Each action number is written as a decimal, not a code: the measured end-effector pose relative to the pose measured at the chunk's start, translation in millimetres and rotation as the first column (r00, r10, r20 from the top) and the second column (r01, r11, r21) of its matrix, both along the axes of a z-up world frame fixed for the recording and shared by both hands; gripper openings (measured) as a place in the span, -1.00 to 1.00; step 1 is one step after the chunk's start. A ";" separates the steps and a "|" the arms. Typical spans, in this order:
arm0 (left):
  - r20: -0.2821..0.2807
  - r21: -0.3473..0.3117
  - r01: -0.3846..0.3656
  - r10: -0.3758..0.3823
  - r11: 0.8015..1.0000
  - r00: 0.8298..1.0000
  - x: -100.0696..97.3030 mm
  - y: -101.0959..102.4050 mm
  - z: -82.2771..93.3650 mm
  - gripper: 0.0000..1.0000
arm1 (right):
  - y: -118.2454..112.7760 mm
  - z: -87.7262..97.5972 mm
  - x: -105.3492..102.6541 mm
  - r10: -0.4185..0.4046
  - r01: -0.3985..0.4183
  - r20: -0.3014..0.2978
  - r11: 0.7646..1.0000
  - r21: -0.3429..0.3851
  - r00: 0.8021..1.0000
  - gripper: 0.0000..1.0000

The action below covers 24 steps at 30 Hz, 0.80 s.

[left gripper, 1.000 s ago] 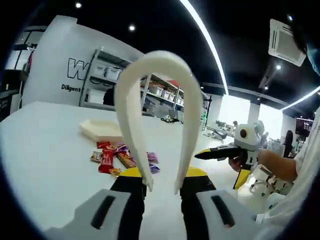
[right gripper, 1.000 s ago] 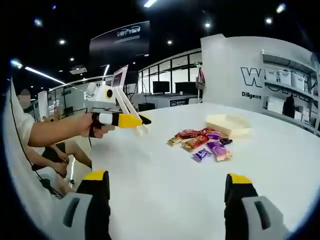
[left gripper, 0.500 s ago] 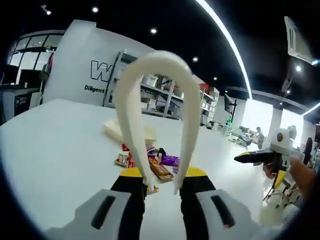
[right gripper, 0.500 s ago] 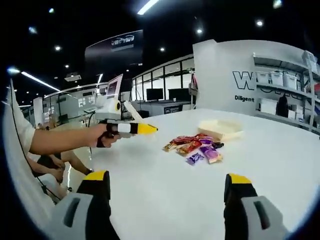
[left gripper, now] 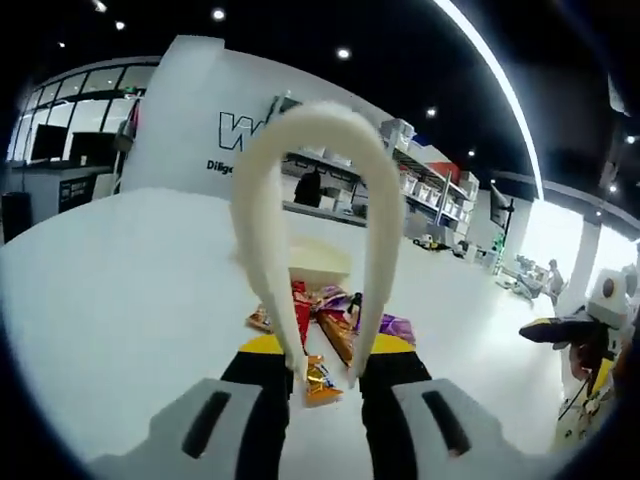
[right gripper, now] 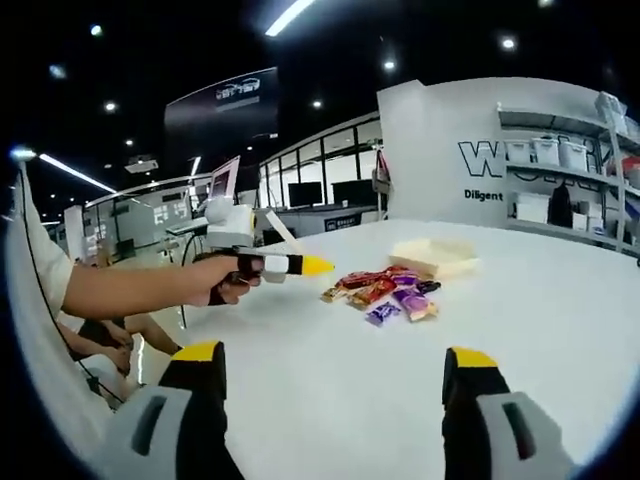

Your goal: Place the target food into the container with the food tongs after gripping and lifting it, then release it inside without dropping or visibly crushing the food.

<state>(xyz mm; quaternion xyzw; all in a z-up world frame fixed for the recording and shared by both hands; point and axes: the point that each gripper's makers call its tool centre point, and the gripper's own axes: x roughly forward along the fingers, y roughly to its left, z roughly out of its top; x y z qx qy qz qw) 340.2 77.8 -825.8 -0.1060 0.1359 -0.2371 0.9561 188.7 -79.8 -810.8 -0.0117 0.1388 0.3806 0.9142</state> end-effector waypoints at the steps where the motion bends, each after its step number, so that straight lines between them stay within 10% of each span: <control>1: -0.011 0.004 -0.014 0.014 1.000 1.000 1.3 0.4 -1.9 -0.51 | -0.3 0.0 -0.1 -0.001 0.001 -0.001 1.000 0.002 1.000 0.75; 11: 0.018 0.132 -0.056 0.054 0.990 0.998 6.0 -5.1 -10.2 -0.50 | -12.1 -2.2 -1.6 -0.011 0.011 -0.014 1.000 0.013 1.000 0.67; 24: -0.007 0.226 0.150 -0.153 0.962 0.988 -5.5 -7.4 -19.4 -0.53 | -9.6 1.4 -1.1 -0.013 0.013 -0.016 0.999 0.030 1.000 0.61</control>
